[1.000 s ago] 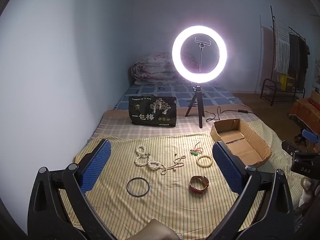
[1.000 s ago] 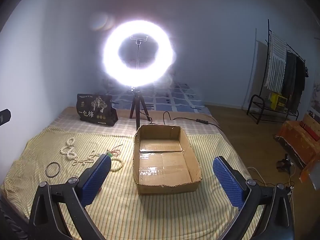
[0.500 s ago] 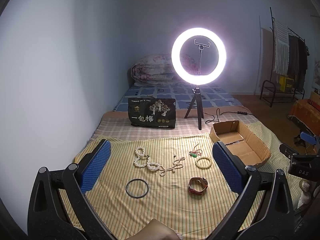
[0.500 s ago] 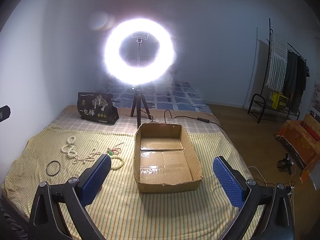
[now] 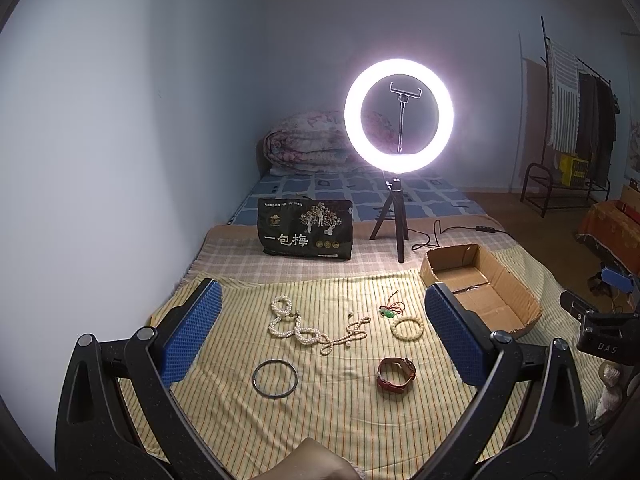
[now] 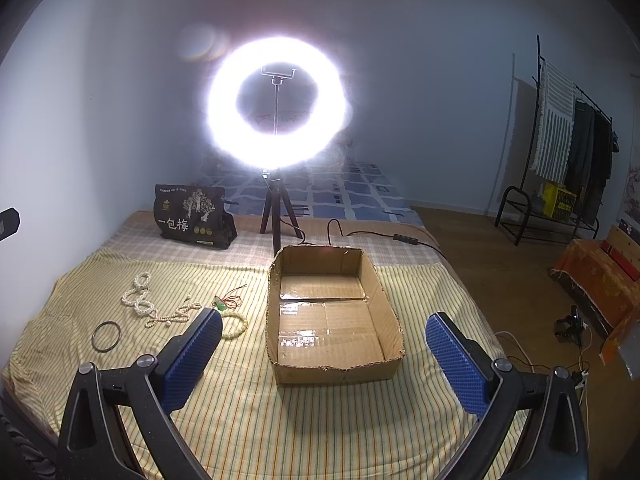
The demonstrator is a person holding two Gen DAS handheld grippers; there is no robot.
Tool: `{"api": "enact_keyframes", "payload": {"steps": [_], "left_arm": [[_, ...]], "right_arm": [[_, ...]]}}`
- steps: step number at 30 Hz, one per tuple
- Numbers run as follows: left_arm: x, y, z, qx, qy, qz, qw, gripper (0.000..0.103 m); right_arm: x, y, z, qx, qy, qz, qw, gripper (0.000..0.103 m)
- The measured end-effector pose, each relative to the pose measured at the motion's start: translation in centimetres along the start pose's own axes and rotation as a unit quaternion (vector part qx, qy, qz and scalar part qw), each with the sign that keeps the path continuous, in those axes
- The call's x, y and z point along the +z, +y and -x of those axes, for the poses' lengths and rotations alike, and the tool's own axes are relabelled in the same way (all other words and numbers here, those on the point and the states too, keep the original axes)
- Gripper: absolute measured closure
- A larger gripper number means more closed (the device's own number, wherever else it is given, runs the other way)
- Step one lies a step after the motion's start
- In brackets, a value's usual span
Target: Organize jewelry
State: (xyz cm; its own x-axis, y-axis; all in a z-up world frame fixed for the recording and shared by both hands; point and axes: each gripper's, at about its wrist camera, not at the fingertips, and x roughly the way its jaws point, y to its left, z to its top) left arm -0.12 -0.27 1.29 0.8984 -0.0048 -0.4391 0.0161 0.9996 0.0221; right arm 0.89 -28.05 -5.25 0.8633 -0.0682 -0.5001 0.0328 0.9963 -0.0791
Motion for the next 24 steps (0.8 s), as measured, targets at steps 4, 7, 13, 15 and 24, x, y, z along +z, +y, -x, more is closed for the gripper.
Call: {"api": "enact_keyframes", "payload": {"steps": [4, 7, 13, 15, 24], "left_arm": [[-0.09, 0.04, 0.06, 0.0, -0.001, 0.0, 1.0, 0.0], [-0.14, 0.02, 0.09, 0.0, -0.001, 0.0, 1.0, 0.0], [-0.15, 0.02, 0.12, 0.0, -0.001, 0.0, 1.0, 0.0], [-0.19, 0.01, 0.14, 0.0, -0.001, 0.0, 1.0, 0.0], [-0.13, -0.01, 0.18, 0.001, -0.002, 0.001, 1.0, 0.0]], "right_arm": [[-0.07, -0.02, -0.08, 0.001, 0.001, 0.0, 1.0, 0.0], [-0.07, -0.02, -0.09, 0.001, 0.001, -0.001, 1.0, 0.0], [-0.16, 0.03, -0.23, 0.002, 0.002, -0.002, 1.0, 0.0], [-0.15, 0.03, -0.23, 0.002, 0.002, -0.002, 1.0, 0.0], [-0.24, 0.05, -0.23, 0.002, 0.003, -0.003, 1.0, 0.0]]}}
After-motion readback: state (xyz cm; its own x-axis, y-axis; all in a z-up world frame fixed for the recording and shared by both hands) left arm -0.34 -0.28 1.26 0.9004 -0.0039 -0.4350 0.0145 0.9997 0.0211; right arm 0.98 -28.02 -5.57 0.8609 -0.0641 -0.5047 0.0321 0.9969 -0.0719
